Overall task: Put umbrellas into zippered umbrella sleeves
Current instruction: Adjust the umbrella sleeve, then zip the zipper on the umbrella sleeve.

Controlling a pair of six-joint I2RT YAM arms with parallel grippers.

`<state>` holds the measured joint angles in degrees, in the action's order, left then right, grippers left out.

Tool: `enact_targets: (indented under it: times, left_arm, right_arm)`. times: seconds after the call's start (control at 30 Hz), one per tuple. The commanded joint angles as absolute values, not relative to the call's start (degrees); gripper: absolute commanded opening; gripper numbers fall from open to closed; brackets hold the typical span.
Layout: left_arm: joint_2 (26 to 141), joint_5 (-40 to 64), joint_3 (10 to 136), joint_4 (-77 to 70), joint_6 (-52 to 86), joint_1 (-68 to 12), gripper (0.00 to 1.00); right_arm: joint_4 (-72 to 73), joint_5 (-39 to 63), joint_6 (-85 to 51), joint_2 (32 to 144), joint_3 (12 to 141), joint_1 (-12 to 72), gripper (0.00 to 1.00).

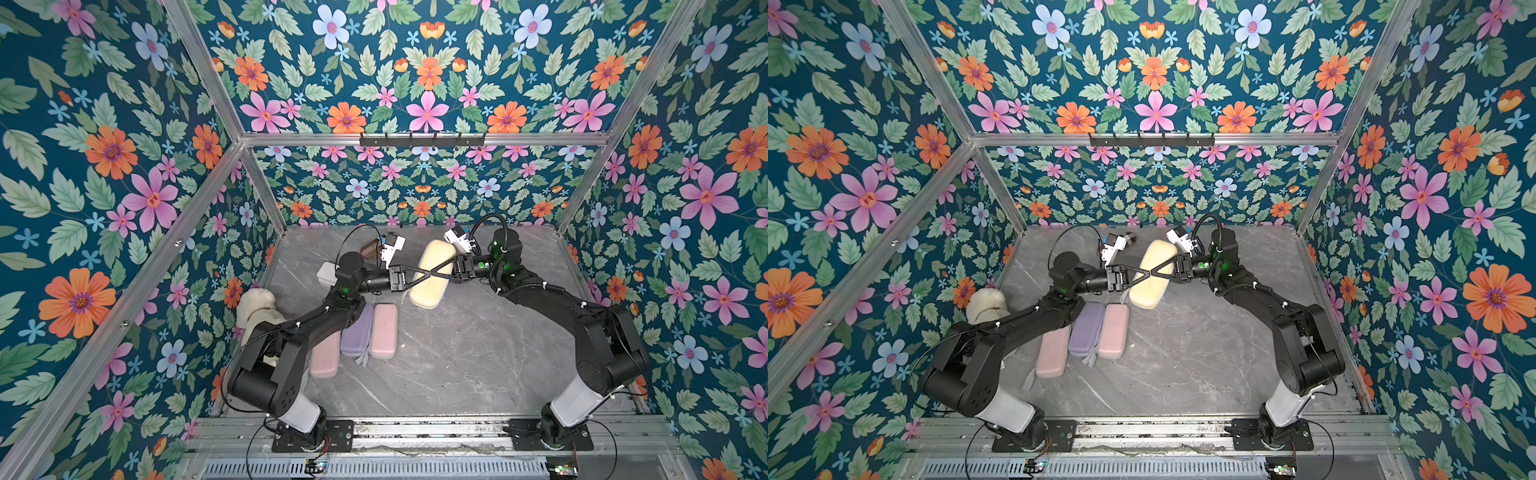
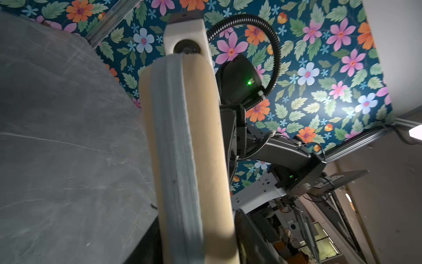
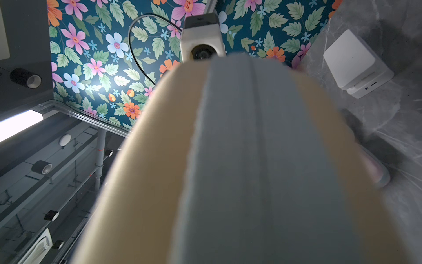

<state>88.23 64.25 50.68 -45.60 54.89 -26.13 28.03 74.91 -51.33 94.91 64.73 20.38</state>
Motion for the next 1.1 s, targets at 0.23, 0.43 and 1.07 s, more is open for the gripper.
enact_targets:
  times: [0.23,0.43,1.07]
  left_arm:
    - [89.04,66.17,51.5,-36.15,44.61,-25.9,0.09]
    - [88.15,59.93,51.2,-39.92,46.92,-24.26,0.07]
    - [85.92,50.44,51.76,-40.16,45.8,-28.13,0.11]
  right_arm:
    - [12.0,63.33,-38.27,87.11,61.52,18.45,0.5]
    - [-0.57,39.88,-21.6,76.13,51.95,15.87,0.49]
    - [14.94,-6.95,13.87,74.0,46.11,42.69,0.39]
